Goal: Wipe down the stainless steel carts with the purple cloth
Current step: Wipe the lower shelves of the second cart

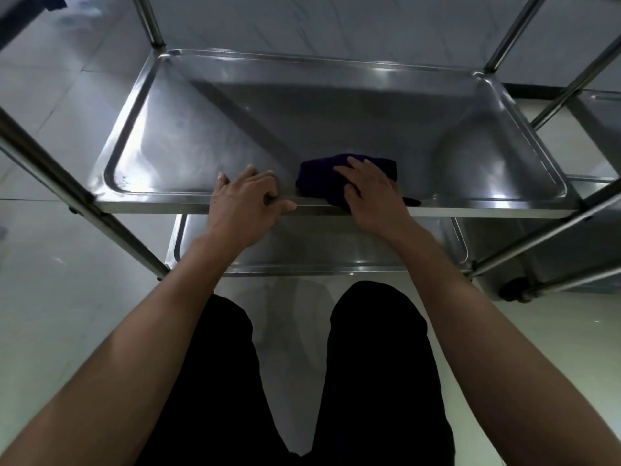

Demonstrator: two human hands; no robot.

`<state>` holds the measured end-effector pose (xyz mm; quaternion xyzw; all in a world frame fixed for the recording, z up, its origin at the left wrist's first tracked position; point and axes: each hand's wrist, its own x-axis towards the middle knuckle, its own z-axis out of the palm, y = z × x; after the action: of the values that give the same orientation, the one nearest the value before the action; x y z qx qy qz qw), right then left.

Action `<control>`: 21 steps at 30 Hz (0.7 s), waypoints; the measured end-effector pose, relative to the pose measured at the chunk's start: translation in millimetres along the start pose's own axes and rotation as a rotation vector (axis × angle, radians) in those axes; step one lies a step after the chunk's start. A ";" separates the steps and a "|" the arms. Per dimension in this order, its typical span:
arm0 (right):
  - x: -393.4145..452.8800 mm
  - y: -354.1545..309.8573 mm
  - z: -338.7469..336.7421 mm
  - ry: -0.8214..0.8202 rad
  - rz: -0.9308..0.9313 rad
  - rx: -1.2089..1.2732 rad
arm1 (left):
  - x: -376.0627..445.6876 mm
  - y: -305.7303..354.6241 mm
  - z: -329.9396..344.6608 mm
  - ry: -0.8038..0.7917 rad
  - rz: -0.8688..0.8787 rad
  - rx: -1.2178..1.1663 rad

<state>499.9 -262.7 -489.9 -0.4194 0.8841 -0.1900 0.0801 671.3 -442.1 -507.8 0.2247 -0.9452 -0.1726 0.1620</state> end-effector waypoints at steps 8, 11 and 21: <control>0.8 4.6 -6.6 0.018 0.033 0.012 | -4.3 -32.2 -15.5 0.040 -0.042 -0.009; 5.1 -4.5 -1.9 -0.012 0.026 0.021 | -4.9 -36.6 -19.9 0.032 -0.076 -0.007; 7.2 -9.1 -3.5 0.000 0.019 0.044 | -17.6 38.4 15.6 0.097 0.018 0.105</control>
<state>500.8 -272.5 -483.0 -0.4092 0.8836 -0.2087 0.0912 666.1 -397.5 -510.4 0.2326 -0.9460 -0.1101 0.1971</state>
